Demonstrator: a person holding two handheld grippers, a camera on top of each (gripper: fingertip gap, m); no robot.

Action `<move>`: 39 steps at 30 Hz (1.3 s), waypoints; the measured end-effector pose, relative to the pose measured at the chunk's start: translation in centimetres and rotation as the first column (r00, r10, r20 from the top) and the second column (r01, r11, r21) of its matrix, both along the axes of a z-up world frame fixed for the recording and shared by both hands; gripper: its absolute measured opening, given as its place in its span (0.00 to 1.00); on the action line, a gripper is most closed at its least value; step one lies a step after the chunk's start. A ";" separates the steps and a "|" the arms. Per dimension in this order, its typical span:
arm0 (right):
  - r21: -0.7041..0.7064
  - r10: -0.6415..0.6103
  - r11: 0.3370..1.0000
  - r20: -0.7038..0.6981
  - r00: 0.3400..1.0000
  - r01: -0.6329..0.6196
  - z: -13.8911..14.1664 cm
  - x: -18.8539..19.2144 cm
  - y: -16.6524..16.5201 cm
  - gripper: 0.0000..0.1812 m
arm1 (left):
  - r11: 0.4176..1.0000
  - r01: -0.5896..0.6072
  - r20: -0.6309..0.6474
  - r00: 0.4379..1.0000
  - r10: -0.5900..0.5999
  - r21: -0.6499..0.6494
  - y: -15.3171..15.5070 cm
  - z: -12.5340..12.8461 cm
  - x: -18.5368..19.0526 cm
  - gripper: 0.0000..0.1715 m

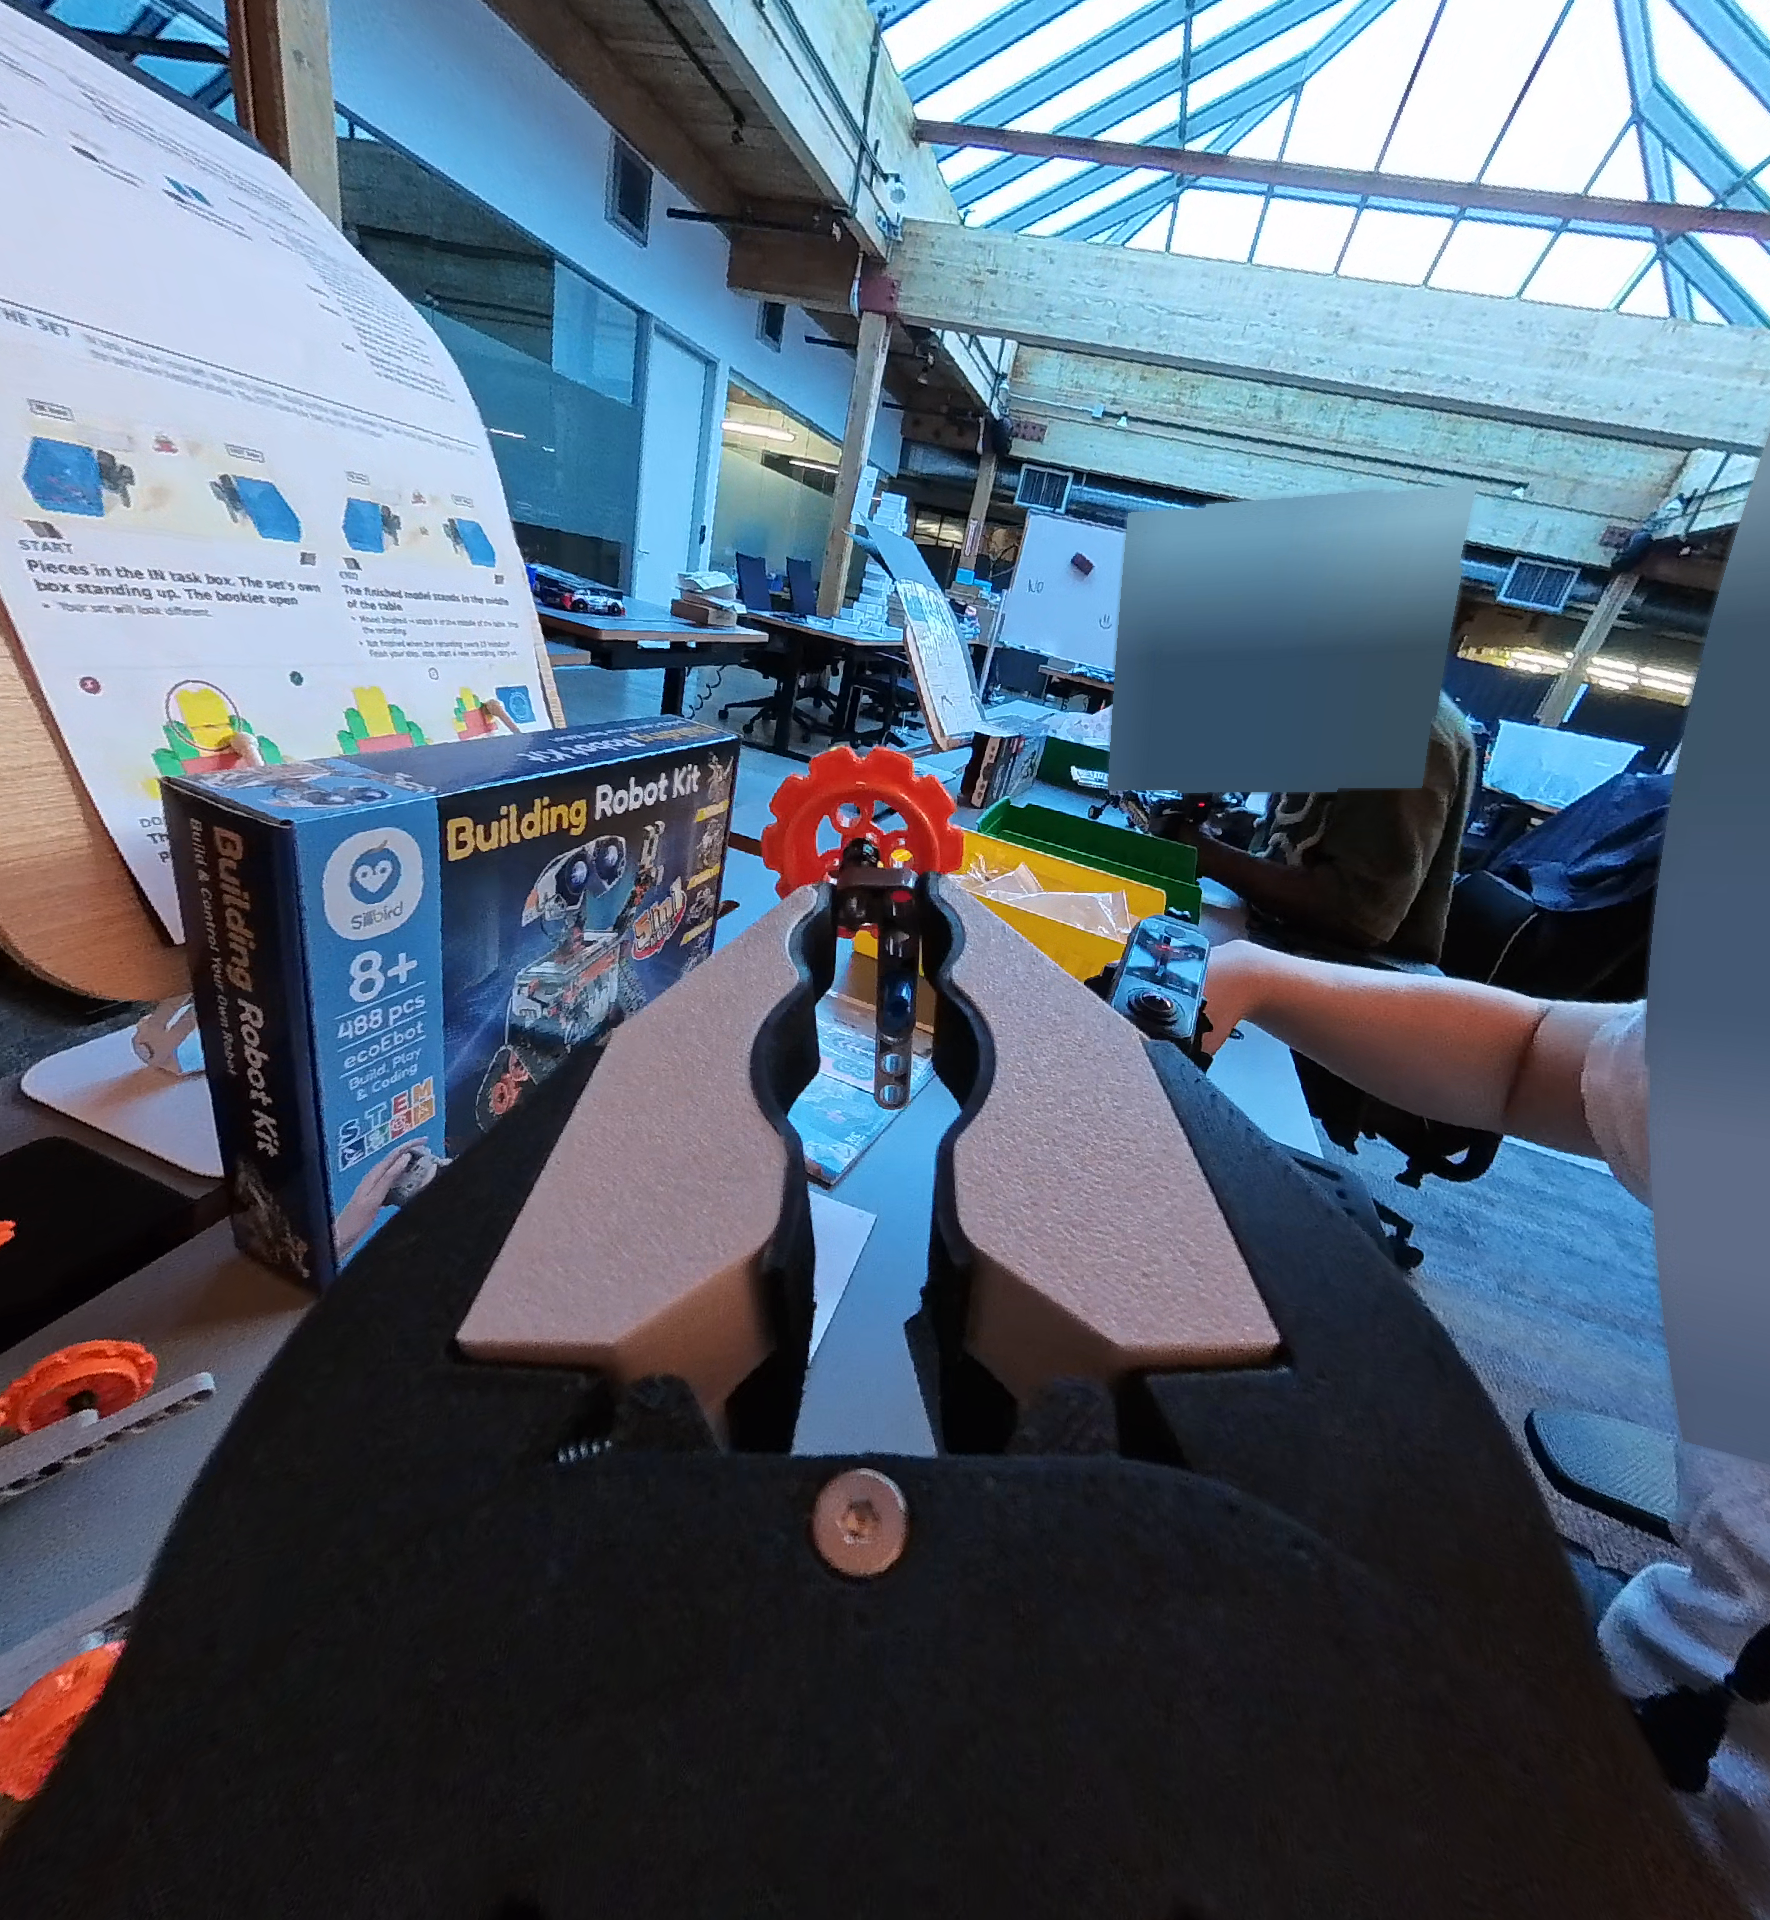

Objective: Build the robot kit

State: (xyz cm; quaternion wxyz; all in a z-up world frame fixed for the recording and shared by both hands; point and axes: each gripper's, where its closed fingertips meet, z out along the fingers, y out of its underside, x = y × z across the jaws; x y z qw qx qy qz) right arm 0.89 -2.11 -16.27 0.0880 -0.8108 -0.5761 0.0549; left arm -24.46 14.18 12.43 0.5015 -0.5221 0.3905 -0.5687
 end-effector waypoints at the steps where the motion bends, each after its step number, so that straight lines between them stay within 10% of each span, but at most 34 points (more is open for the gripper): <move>1: 0.001 -0.002 1.000 -0.001 1.000 0.002 0.0 0.0 0.0 0.06 | 1.000 -0.002 0.003 1.000 0.002 -0.001 0.0 0.0 -0.1 0.07; 30: 0.018 0.012 1.000 0.045 0.999 -0.013 -0.1 0.4 -0.1 0.03 | 1.000 0.006 0.003 1.000 -0.006 -0.009 -0.5 -0.6 0.3 0.07; 39: 0.318 0.077 0.947 -0.096 0.992 -0.042 2.3 -0.3 0.6 0.03 | 0.998 0.060 -0.038 0.997 -0.061 -0.013 -0.9 -1.3 2.3 0.07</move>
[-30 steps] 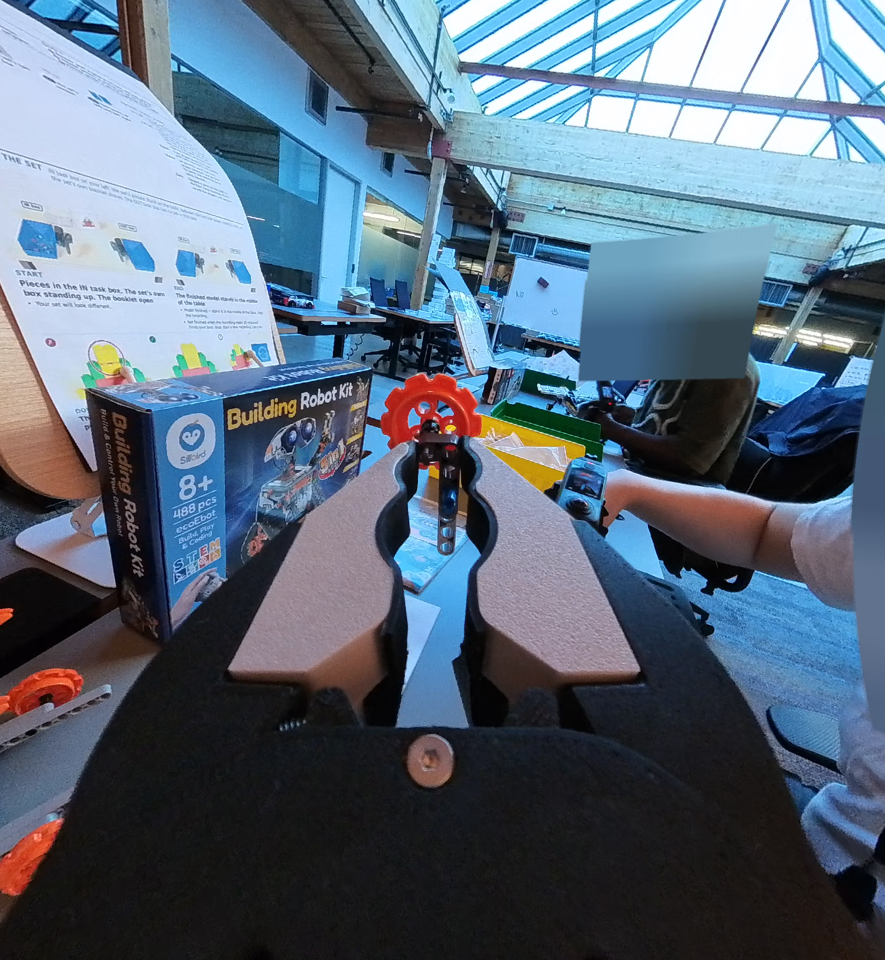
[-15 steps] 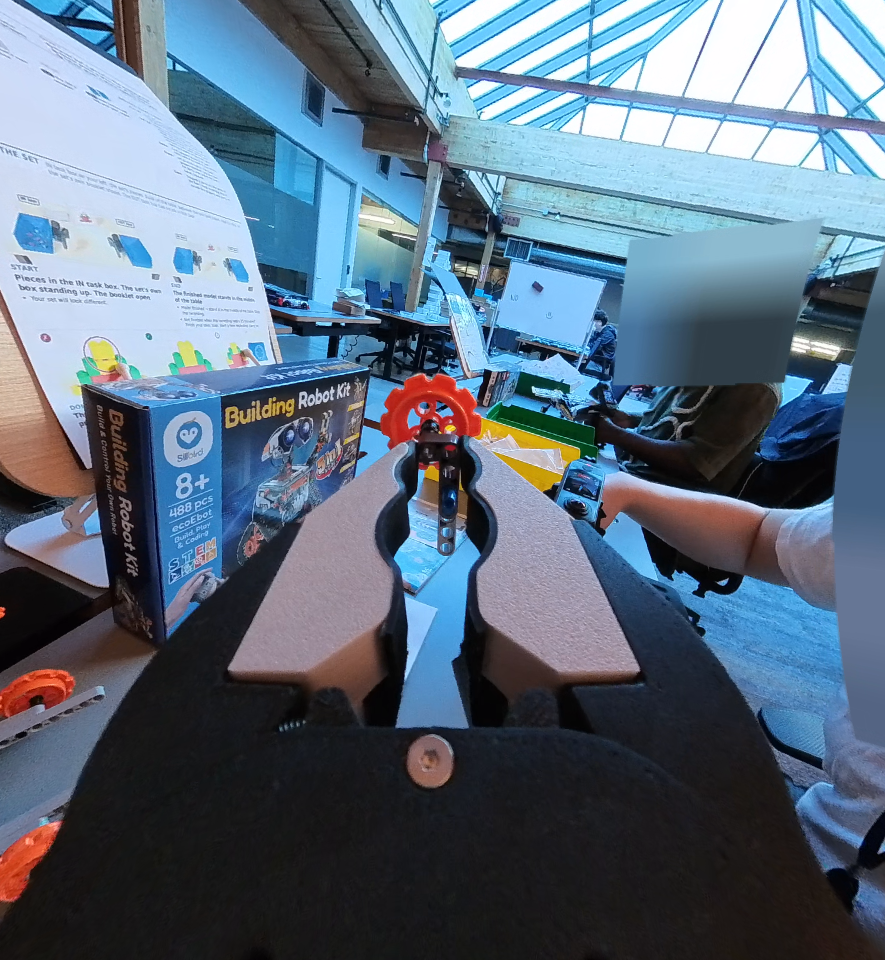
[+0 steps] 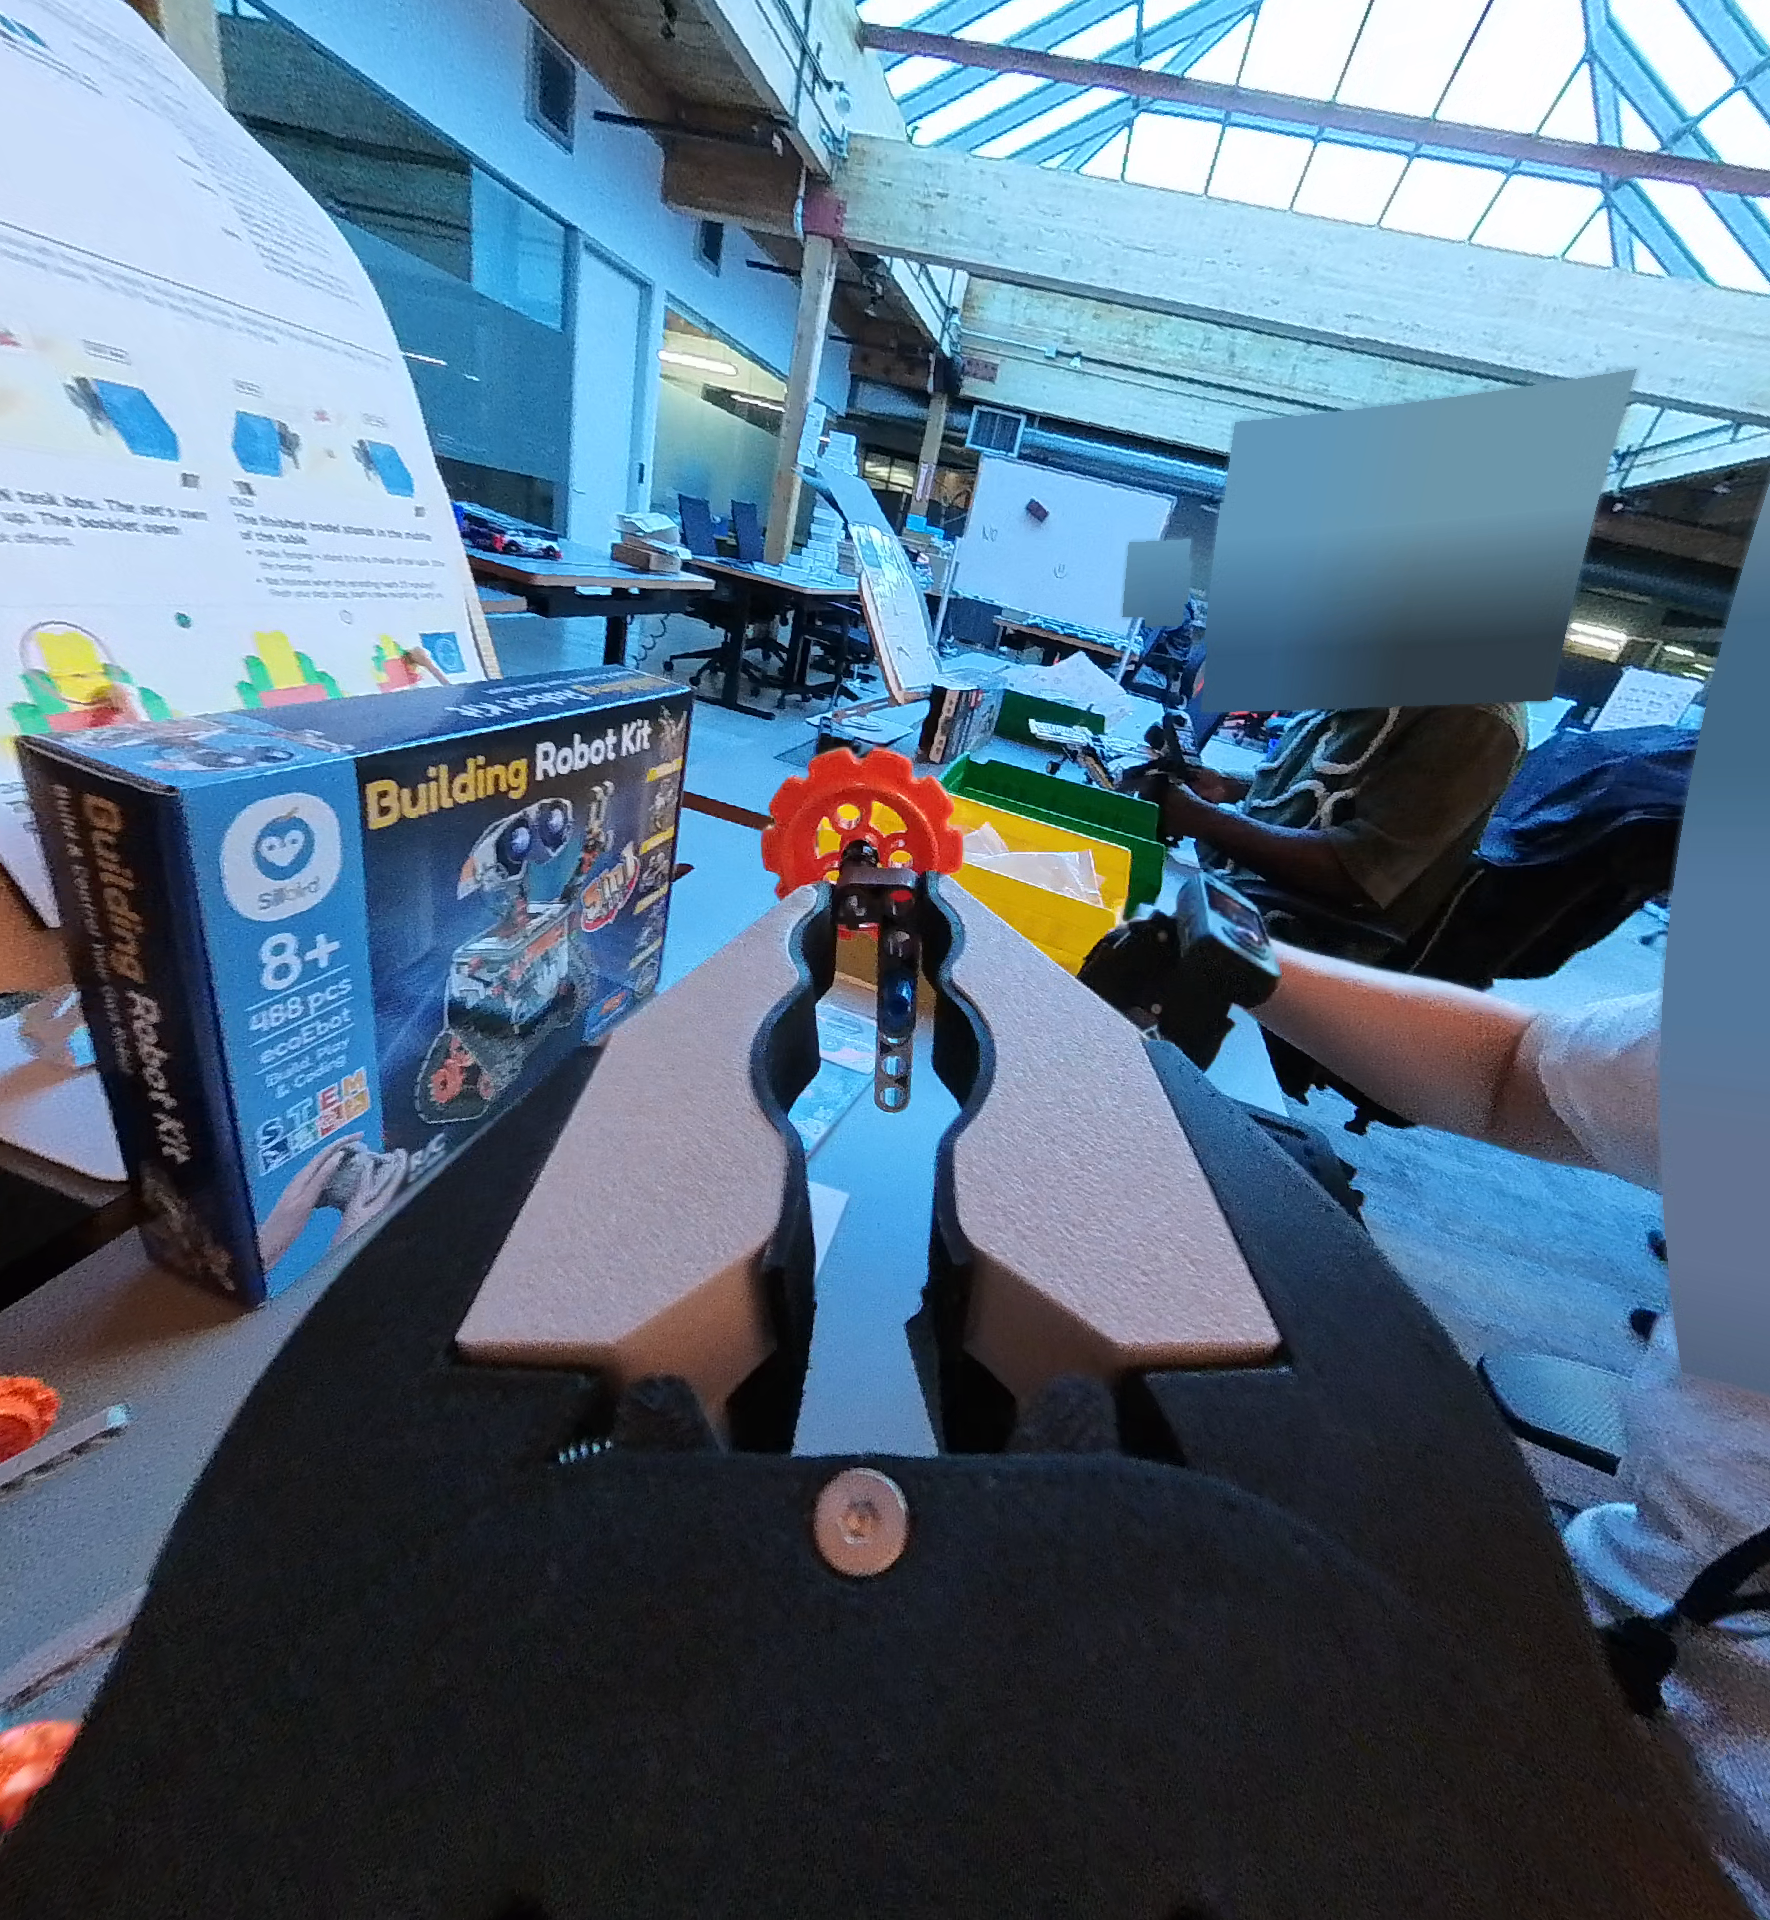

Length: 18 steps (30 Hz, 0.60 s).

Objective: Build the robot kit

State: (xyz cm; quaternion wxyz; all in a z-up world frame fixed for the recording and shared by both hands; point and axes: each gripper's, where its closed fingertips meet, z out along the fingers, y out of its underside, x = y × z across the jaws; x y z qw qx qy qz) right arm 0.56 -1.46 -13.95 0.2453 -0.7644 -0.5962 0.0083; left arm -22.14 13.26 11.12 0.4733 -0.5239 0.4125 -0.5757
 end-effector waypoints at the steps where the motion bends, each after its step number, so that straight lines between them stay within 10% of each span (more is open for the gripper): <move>1: 0.022 -0.004 1.000 -0.017 1.000 0.004 0.4 0.0 -0.1 0.03 | 1.000 0.014 -0.001 1.000 -0.014 -0.004 -0.2 0.0 0.4 0.07; 18: 0.277 0.020 0.946 -0.567 0.824 0.167 12.4 -2.1 7.3 0.03 | 0.923 0.365 0.055 0.931 -0.361 -0.126 -5.8 0.2 11.6 0.07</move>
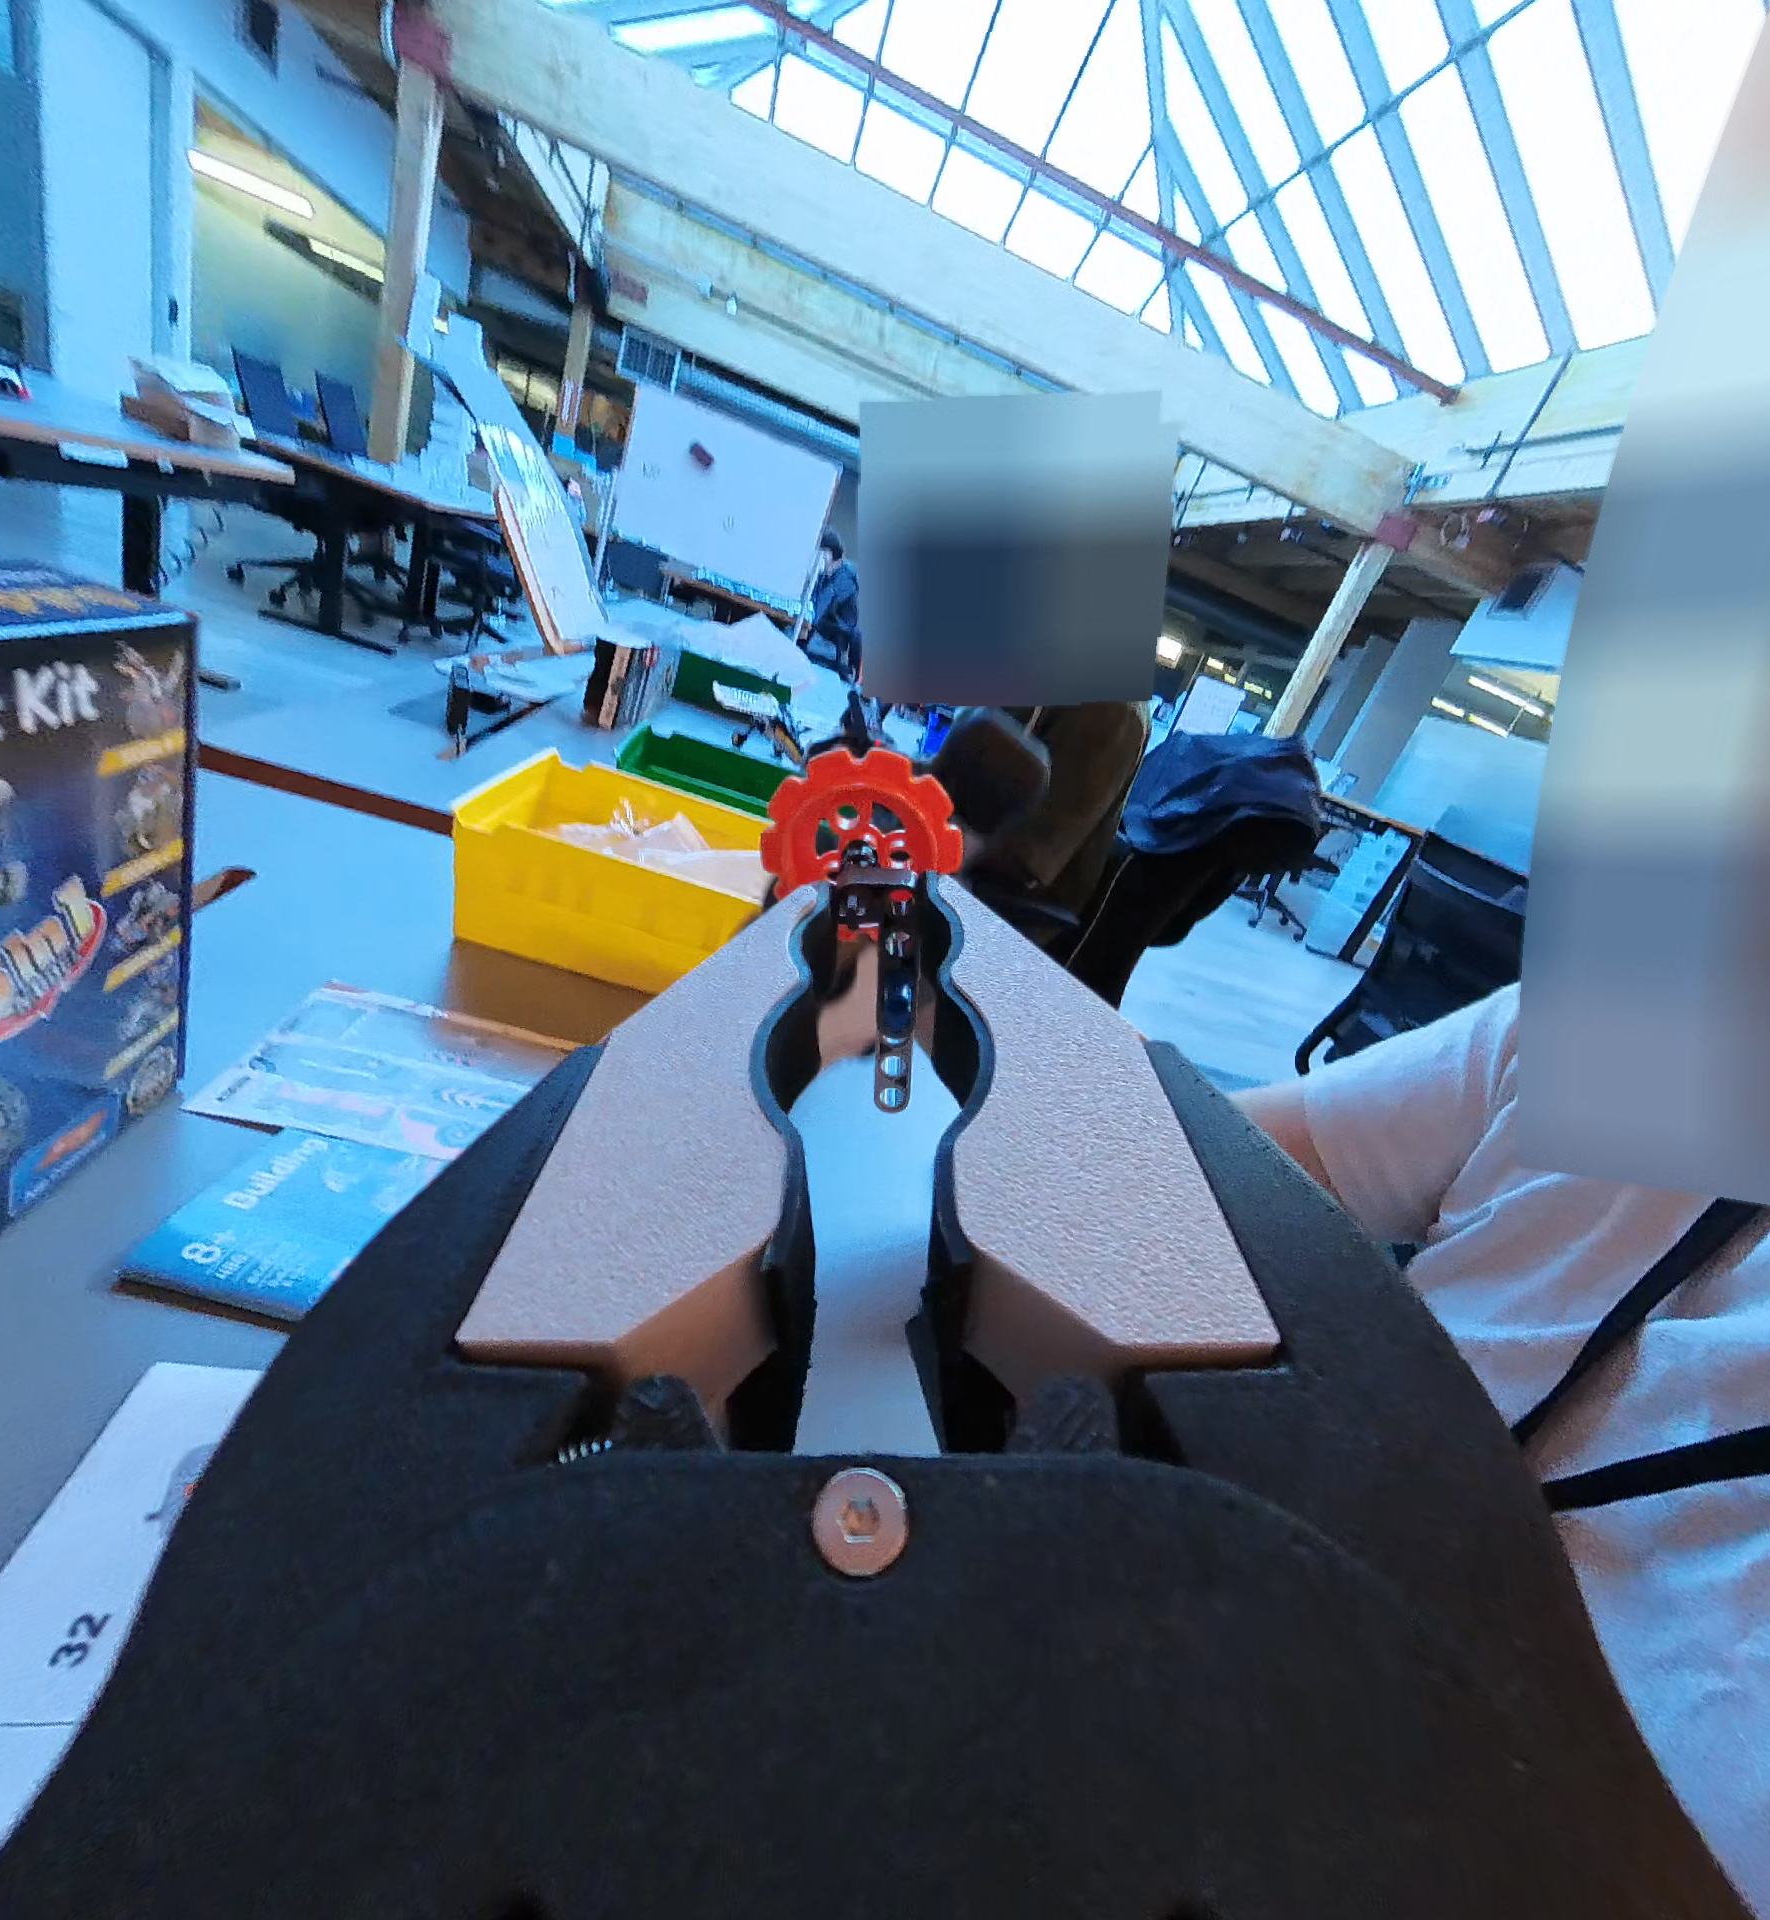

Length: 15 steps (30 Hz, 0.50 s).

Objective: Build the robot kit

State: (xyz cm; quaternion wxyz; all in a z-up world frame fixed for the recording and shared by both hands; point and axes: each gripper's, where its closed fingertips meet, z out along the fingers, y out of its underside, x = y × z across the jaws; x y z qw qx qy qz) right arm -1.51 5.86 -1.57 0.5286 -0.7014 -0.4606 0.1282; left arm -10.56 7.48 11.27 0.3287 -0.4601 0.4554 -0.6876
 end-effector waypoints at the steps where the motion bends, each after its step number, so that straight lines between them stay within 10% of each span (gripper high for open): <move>1: 0.014 0.007 1.000 -0.013 1.000 -0.007 1.0 0.2 0.4 0.03 | 1.000 0.005 -0.009 1.000 -0.005 0.002 -0.1 -0.2 0.3 0.07; 9: 0.131 0.011 0.991 -0.147 0.989 0.009 8.9 3.1 2.9 0.03 | 0.995 0.024 -0.018 0.999 -0.026 -0.095 0.9 -1.4 1.3 0.07; 15: 0.128 0.034 0.992 -0.218 0.975 -0.006 8.4 4.2 3.7 0.03 | 0.994 0.019 -0.057 0.998 -0.025 -0.107 1.5 -3.0 2.0 0.07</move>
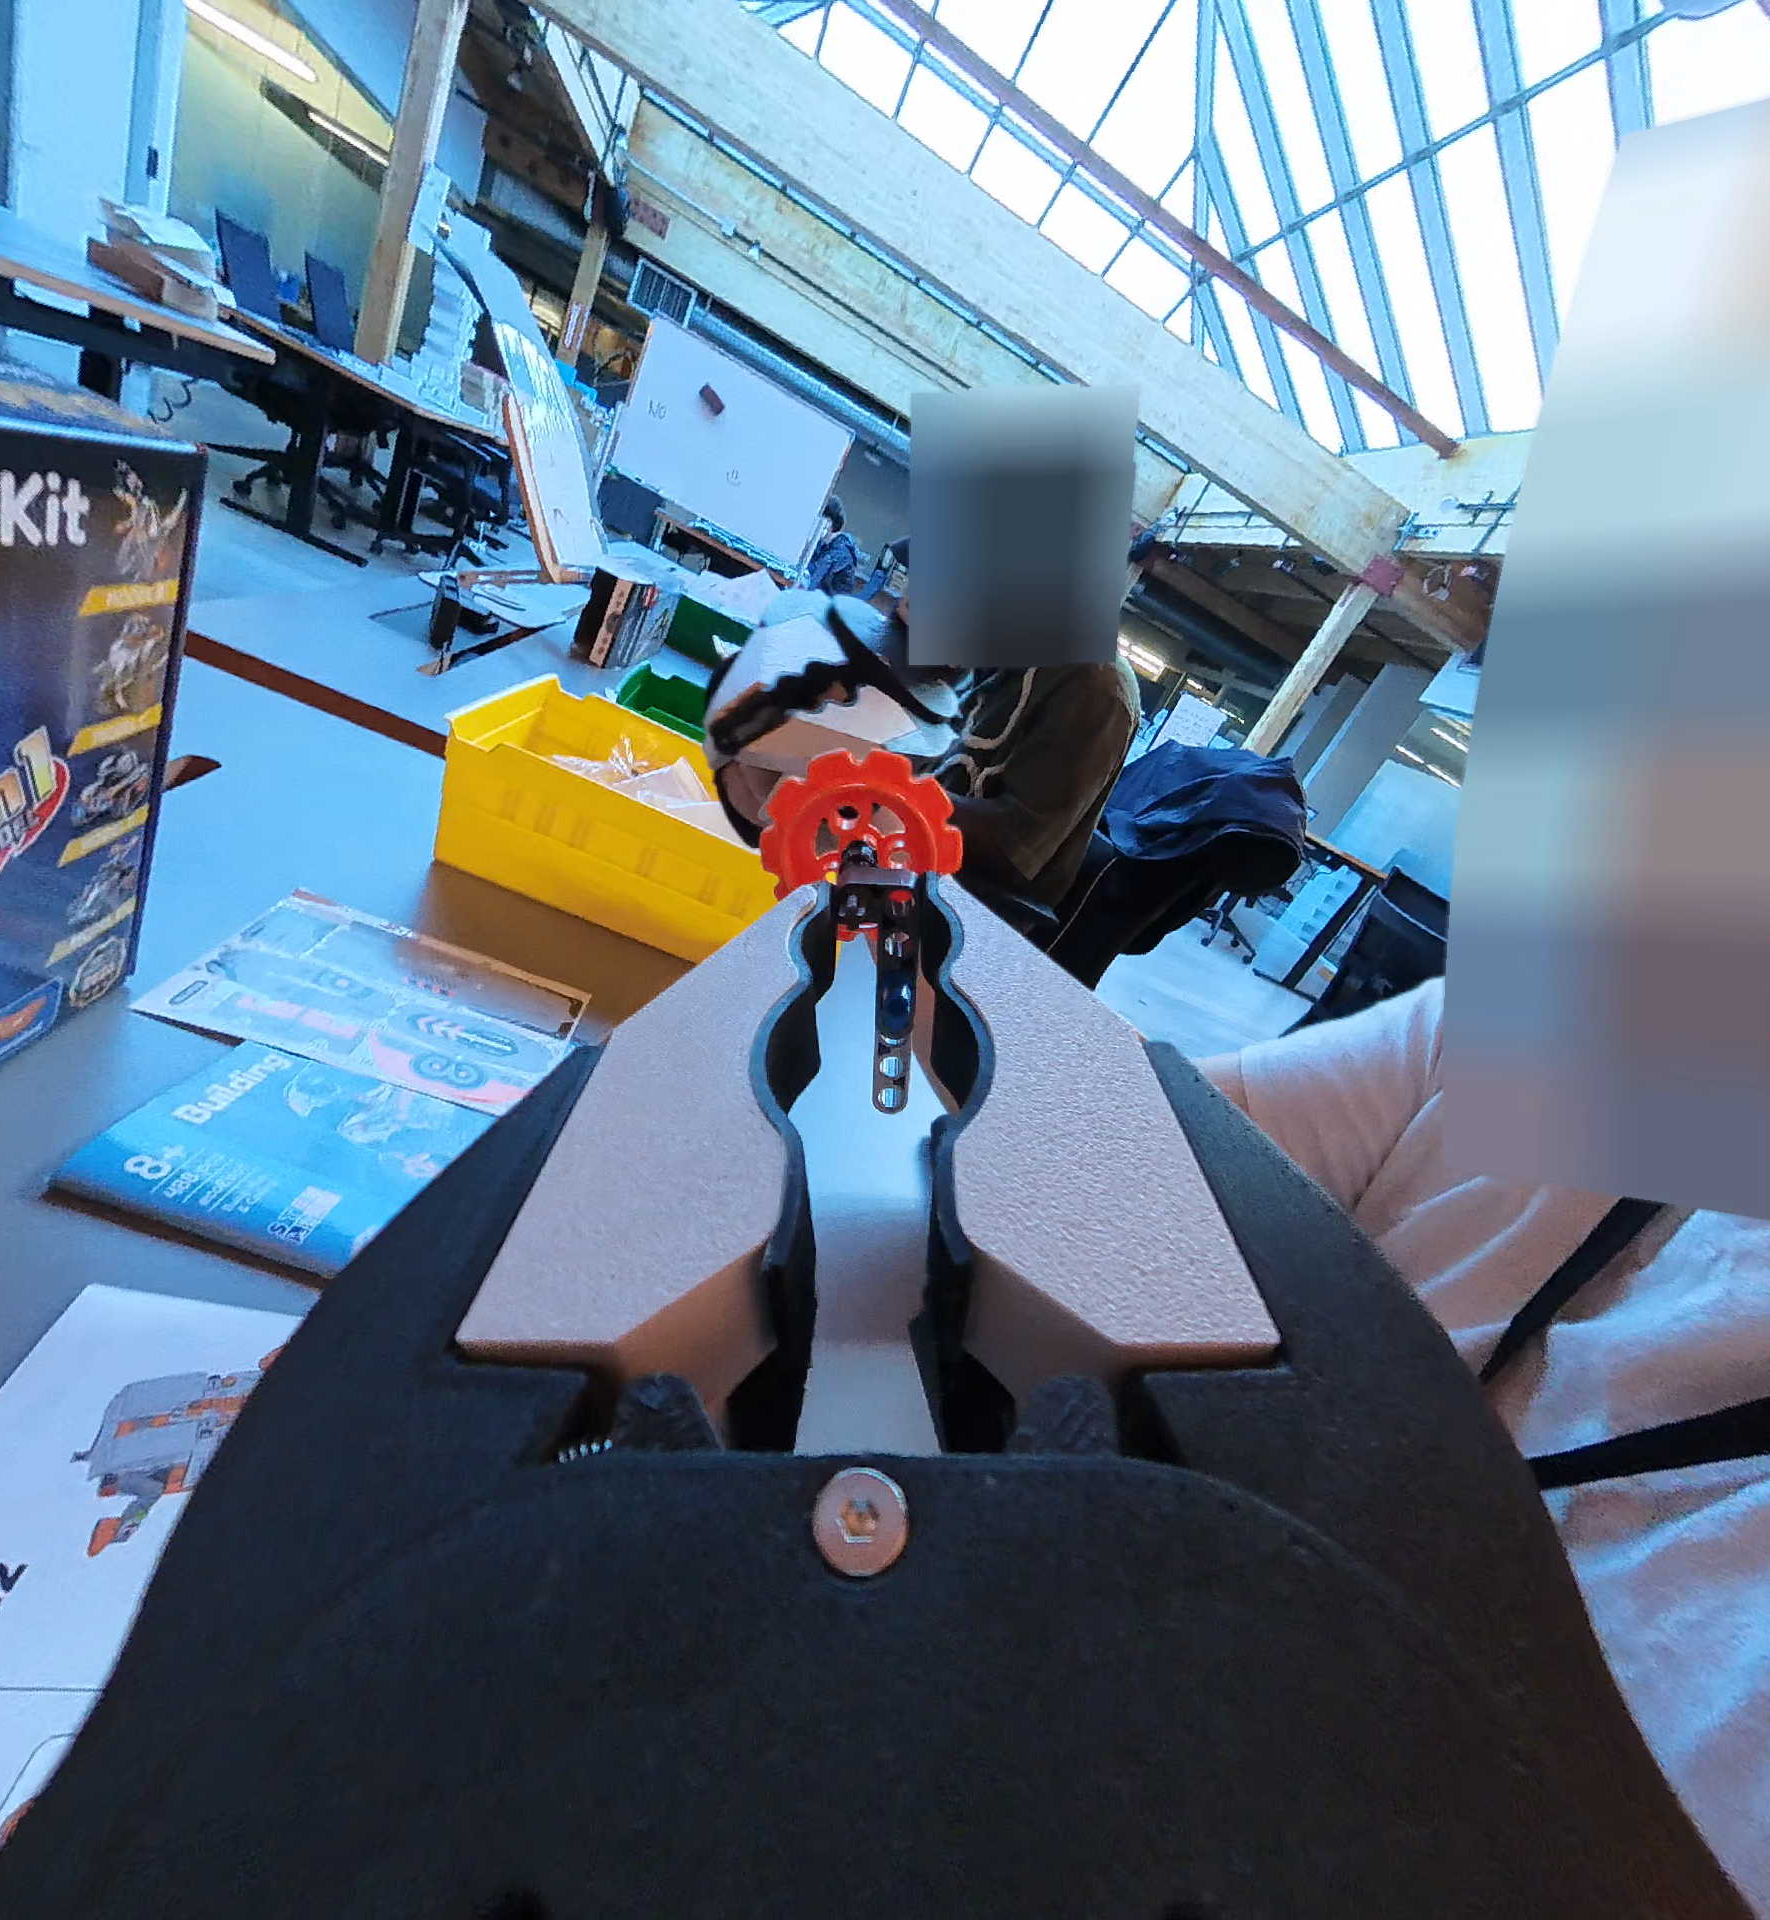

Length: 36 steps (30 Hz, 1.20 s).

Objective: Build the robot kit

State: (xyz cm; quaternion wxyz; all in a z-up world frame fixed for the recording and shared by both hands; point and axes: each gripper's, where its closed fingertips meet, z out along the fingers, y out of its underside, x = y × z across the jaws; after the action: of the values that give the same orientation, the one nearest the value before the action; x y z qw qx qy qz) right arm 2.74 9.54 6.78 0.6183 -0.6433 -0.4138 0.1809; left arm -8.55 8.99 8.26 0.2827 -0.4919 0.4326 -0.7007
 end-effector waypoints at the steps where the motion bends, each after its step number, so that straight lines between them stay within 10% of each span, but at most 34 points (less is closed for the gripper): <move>1: -0.005 0.000 1.000 -0.005 1.000 0.000 -0.3 0.1 0.2 0.03 | 1.000 -0.001 -0.004 1.000 0.001 -0.001 0.0 -0.2 0.1 0.07; 19: 0.042 -0.145 0.989 0.044 0.989 0.143 1.7 2.6 0.9 0.03 | 0.999 -0.002 0.070 0.998 0.000 0.041 -1.7 3.5 5.1 0.07; 36: -0.024 -0.087 0.996 -0.033 0.996 0.087 0.3 1.5 2.2 0.03 | 0.998 0.063 -0.010 0.998 -0.063 0.021 -1.7 -0.5 5.1 0.07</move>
State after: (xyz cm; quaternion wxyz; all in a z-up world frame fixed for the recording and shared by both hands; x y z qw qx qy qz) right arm 4.27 11.78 7.10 0.6253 -0.6644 -0.3728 0.1692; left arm -3.46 7.27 7.81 0.2638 -0.4784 0.4567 -0.7021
